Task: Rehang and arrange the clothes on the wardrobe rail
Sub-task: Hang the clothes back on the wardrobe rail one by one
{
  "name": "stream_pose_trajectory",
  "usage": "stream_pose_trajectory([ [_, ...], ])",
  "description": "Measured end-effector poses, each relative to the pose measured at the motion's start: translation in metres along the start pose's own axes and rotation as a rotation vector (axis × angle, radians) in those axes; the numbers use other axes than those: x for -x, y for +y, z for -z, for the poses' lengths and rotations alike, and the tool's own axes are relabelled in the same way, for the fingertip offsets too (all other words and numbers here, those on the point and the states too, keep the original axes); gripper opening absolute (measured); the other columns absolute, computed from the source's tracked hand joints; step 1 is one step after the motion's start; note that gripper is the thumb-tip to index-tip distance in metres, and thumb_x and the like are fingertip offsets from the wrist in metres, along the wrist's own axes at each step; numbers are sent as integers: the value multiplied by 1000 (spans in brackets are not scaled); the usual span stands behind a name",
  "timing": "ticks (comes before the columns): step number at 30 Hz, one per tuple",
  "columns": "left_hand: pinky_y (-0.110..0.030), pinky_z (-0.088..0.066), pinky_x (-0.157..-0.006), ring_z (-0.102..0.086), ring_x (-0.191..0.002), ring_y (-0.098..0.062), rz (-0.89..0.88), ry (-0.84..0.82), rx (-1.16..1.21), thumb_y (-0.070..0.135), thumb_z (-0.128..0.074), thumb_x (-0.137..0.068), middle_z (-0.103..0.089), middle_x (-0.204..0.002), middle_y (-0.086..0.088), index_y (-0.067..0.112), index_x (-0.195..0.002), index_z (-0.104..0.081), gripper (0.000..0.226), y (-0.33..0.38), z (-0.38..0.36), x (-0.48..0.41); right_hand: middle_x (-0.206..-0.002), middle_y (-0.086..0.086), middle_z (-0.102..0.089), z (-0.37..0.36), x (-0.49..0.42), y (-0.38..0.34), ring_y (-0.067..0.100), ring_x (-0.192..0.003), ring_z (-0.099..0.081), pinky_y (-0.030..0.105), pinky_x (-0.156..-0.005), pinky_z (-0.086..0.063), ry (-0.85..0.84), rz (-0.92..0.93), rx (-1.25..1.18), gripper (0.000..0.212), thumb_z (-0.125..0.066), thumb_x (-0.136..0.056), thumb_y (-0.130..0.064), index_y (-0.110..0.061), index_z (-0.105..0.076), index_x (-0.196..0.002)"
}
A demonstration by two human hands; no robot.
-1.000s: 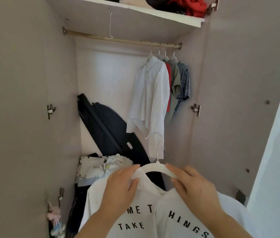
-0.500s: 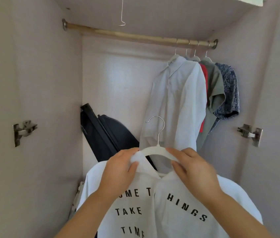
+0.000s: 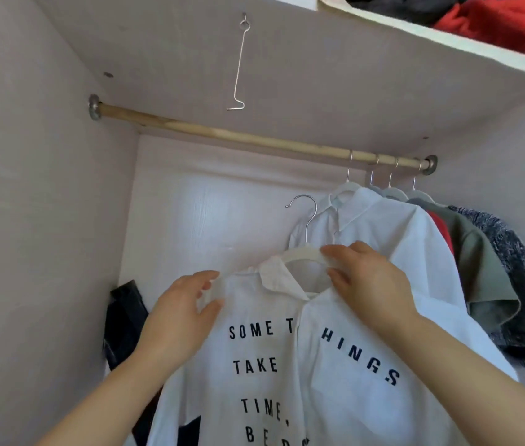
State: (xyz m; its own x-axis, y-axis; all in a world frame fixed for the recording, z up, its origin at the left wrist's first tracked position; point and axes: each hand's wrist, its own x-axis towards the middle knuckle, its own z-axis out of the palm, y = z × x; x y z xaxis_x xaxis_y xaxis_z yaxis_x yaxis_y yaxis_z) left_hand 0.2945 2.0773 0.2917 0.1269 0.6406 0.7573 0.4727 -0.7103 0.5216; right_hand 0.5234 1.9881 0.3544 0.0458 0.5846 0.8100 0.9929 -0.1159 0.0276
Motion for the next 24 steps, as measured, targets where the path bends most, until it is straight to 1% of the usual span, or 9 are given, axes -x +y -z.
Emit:
stream_pose_trajectory([
  [3,-13,-31,-79,-46,-96,-2,-20,61,-41,21,-56,-90,-51,-107,14,30,-128,-46,41,-10,-1,-29,-109,2,-52,-8,-53,4,25,-101,-55,31,-68,-44,14,13,70,29,-43,-95,-25,-26,-49,-123],
  [5,-12,-31,-74,-47,-95,-2,-28,100,-55,21,-56,-89,-52,-106,14,30,-128,-47,40,-14,-2,-49,-107,3,-52,-11,-89,12,26,-99,-55,31,-65,-42,59,7,89,27,-43,-94,-21,-23,-51,-119],
  [9,-15,-31,-75,-48,-93,-3,-50,144,-81,22,-57,-88,-53,-106,12,29,-128,-48,41,-15,-9,-88,-104,7,-52,-15,-149,33,31,-94,-56,31,-63,-40,158,-35,79,27,-44,-91,-15,-19,-54,-116],
  [12,-16,-31,-75,-48,-92,-4,-89,172,-93,23,-58,-88,-52,-105,12,29,-128,-47,42,-14,-18,-110,-113,10,-53,-18,-182,50,32,-99,-56,34,-70,-43,190,-69,39,30,-46,-90,-13,-19,-55,-118],
  [14,-16,-31,-74,-48,-91,-4,-115,181,-117,24,-57,-88,-51,-105,13,30,-128,-47,42,-14,-25,-120,-115,11,-54,-21,-196,58,32,-103,-55,35,-74,-44,210,-80,21,30,-47,-89,-13,-19,-57,-118],
  [18,-15,-32,-74,-48,-90,-2,-149,182,-150,26,-57,-88,-51,-104,15,32,-129,-45,43,-15,-39,-136,-117,10,-56,-28,-216,73,30,-107,-53,34,-73,-40,235,-92,6,32,-48,-90,-12,-20,-57,-119],
  [21,-15,-32,-74,-48,-90,-2,-162,181,-178,27,-57,-88,-50,-104,15,32,-129,-45,43,-16,-47,-146,-119,10,-54,-39,-223,82,30,-109,-53,36,-78,-42,230,-99,3,34,-48,-90,-14,-22,-56,-122],
  [22,-14,-32,-73,-47,-90,-2,-161,181,-178,27,-57,-88,-50,-105,15,33,-129,-45,43,-17,-50,-148,-118,10,-54,-45,-224,85,30,-108,-53,35,-76,-42,214,-102,1,34,-49,-90,-14,-23,-55,-123],
  [24,-10,-31,-68,-47,-91,-1,-154,179,-175,26,-57,-88,-49,-105,16,33,-129,-45,43,-18,-56,-151,-112,8,-54,-62,-220,90,30,-102,-55,32,-68,-40,180,-82,-5,33,-49,-89,-15,-23,-55,-121],
])
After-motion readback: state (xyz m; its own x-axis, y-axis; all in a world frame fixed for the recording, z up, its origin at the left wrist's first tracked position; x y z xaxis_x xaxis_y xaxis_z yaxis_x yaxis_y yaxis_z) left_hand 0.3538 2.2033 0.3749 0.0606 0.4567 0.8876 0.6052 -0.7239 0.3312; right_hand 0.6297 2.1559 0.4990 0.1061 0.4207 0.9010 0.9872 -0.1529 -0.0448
